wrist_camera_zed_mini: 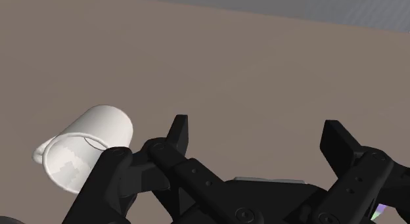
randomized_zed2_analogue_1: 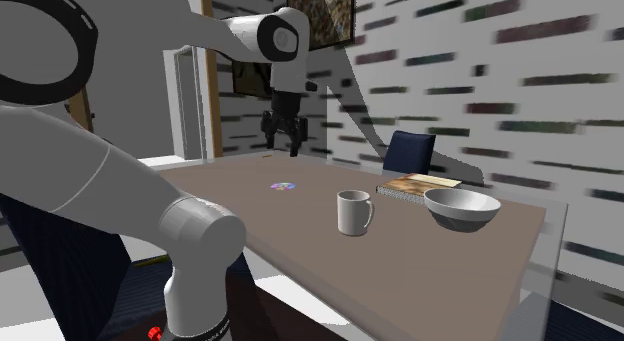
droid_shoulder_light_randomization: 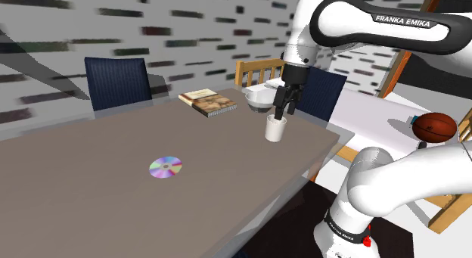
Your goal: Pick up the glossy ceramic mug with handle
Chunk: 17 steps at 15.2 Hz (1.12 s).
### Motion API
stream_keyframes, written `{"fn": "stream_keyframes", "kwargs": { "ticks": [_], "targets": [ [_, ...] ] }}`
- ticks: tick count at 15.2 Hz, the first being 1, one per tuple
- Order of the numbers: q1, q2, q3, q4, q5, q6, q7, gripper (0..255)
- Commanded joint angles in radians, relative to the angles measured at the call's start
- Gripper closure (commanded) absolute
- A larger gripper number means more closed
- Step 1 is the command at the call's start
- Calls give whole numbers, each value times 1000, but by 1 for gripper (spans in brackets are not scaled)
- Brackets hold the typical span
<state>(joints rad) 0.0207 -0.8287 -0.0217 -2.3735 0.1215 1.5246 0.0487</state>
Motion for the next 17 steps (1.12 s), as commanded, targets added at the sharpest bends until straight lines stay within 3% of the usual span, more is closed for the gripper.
{"fn": "stream_keyframes", "kwargs": {
  "ticks": [1, 9, 17],
  "targets": [
    [0, 0, 0, 0, 0, 0, 0, 0],
    [-47, 144, -67, -58, -138, 204, -123, 0],
    [-91, 325, -127, -47, -246, 392, -207, 0]
  ]
}}
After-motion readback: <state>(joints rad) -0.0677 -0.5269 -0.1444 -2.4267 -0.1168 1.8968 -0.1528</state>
